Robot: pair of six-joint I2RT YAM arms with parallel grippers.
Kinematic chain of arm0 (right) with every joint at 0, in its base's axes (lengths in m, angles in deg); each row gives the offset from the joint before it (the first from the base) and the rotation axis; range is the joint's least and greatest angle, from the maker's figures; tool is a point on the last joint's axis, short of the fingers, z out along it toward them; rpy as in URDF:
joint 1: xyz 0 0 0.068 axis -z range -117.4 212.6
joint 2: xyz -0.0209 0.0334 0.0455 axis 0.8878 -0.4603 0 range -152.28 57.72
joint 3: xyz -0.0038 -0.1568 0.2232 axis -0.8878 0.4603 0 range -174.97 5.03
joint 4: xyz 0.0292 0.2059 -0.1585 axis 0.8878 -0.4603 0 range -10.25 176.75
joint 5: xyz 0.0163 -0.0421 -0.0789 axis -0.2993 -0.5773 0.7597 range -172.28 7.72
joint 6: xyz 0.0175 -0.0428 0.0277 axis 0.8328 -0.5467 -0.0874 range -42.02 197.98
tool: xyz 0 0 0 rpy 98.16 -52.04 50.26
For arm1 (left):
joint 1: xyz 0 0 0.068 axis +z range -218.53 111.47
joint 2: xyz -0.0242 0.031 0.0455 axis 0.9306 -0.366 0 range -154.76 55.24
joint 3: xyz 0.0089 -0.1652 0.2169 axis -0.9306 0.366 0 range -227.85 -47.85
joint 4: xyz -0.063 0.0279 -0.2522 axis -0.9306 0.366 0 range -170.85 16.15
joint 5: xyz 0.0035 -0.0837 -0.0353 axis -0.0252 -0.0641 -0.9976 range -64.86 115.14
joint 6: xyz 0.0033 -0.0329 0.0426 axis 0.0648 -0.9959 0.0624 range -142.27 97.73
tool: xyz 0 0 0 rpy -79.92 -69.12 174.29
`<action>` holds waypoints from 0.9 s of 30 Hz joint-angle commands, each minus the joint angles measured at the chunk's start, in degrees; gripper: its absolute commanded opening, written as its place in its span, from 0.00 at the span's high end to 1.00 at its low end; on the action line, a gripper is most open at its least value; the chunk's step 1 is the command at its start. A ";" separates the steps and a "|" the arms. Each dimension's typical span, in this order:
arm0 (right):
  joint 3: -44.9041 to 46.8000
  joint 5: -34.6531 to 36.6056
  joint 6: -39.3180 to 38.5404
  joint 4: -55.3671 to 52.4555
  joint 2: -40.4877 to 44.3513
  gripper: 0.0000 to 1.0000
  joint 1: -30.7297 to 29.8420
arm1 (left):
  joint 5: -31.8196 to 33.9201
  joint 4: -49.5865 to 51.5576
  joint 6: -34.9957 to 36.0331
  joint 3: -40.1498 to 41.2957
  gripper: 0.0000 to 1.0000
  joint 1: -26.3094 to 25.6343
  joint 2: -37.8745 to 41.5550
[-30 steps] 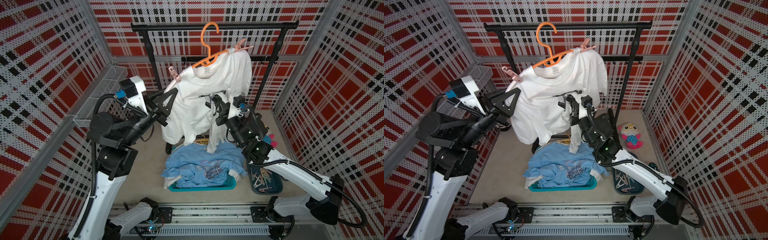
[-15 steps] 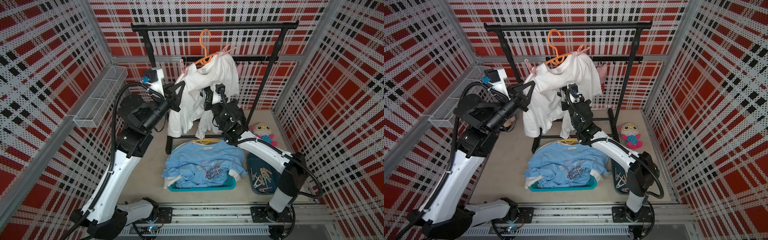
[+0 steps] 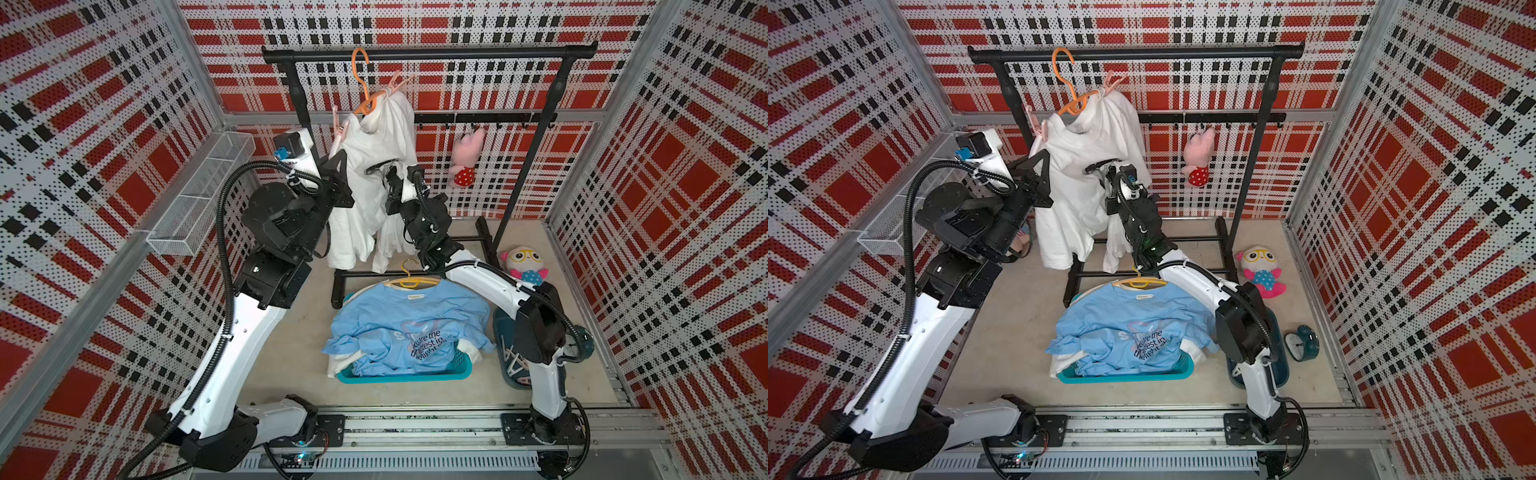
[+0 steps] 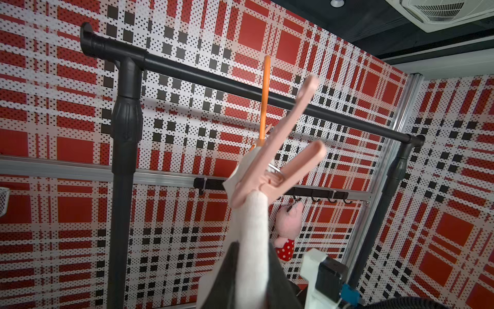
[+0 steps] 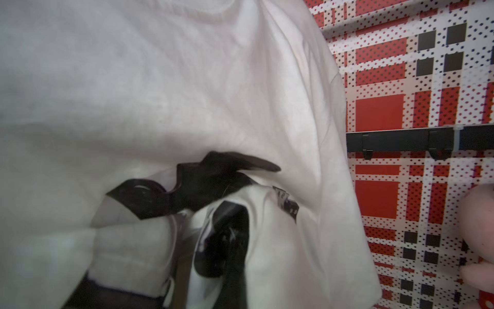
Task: Use clothespins to secure the t-shirt on both sides of the hanger
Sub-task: Hang the hanger on the clothesline.
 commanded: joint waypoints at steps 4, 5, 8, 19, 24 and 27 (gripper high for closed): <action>-5.69 -3.77 5.11 3.32 -3.31 1.00 -0.63 | 2.65 -6.15 0.79 -4.49 1.00 1.87 -1.54; -6.10 -3.77 5.49 3.24 -3.70 1.00 -0.86 | 2.57 -6.36 0.65 -4.97 1.00 2.21 -1.87; -6.64 -5.92 7.34 2.50 -4.39 1.00 -1.58 | 2.83 -5.58 0.64 -6.92 1.00 3.35 -3.17; -8.07 -8.59 8.19 1.72 -6.75 1.00 -2.67 | 5.95 -2.25 3.24 -11.46 1.00 6.16 -7.46; -8.84 -8.69 8.25 0.44 -7.39 1.00 -2.67 | 5.39 -1.49 3.08 -12.23 1.00 7.22 -8.72; -8.46 -8.78 8.44 0.14 -7.58 1.00 -2.67 | 6.06 -0.77 3.36 -12.02 1.00 7.48 -9.01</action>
